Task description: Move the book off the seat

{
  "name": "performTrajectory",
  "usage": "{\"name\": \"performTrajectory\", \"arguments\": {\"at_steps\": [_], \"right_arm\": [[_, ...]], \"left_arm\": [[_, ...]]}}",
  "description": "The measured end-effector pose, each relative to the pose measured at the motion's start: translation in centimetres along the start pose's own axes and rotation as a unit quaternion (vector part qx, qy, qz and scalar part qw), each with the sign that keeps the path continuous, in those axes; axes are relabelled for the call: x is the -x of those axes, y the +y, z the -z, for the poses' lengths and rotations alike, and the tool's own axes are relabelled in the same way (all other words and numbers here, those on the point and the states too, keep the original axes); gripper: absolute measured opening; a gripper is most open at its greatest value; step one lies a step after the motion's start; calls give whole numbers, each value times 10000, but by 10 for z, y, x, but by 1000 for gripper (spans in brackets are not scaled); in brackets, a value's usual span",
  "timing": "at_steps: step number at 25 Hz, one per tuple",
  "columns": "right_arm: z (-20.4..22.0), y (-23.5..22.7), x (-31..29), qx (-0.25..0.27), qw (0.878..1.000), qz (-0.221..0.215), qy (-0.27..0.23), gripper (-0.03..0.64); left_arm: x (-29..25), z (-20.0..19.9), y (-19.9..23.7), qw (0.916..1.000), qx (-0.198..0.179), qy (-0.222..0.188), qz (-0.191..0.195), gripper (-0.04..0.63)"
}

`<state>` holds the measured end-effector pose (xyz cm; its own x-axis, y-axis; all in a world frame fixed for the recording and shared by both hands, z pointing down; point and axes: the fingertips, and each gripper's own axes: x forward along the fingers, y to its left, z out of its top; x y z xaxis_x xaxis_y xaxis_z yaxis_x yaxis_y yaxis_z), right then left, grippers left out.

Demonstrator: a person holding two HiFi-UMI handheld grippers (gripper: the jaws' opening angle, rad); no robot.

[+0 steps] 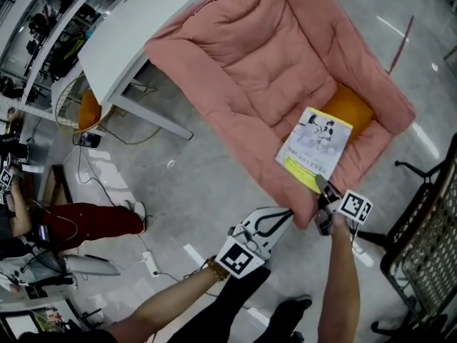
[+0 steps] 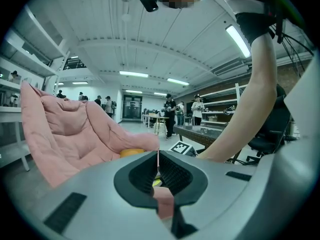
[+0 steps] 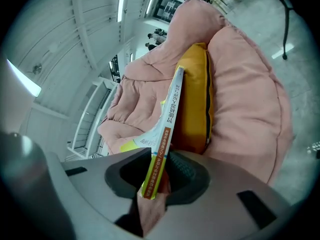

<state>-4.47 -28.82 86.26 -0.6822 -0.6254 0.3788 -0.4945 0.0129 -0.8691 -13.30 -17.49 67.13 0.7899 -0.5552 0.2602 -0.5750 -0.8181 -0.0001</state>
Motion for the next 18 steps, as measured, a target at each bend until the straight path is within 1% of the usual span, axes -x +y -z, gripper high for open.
{"name": "performTrajectory", "arguments": {"at_steps": [3, 8, 9, 12, 13, 15, 18], "right_arm": [[-4, 3, 2, -36, 10000, -39, -28, 92], [-12, 10, 2, -186, 9995, -223, -109, 84], [-14, 13, 2, -233, 9991, -332, -136, 83], [-22, 36, 2, -586, 9935, -924, -324, 77], [-25, 43, 2, -609, 9922, -1026, -351, 75], [-30, 52, 2, -579, 9918, -1081, -349, 75], [-32, 54, 5, -601, 9928, -972, -361, 75]], "left_arm": [[1, 0, 2, 10000, 22, 13, -42, 0], [-1, -3, 1, 10000, 25, -26, -38, 0], [-1, -4, 1, 10000, 23, -30, -43, 0], [-3, -9, -2, 10000, 32, -74, -47, 0], [-4, -12, -2, 9999, 25, -98, -50, 0], [-4, -14, -2, 9999, 8, -111, -63, 0], [-3, -16, -3, 9999, 18, -126, -76, 0]]}}
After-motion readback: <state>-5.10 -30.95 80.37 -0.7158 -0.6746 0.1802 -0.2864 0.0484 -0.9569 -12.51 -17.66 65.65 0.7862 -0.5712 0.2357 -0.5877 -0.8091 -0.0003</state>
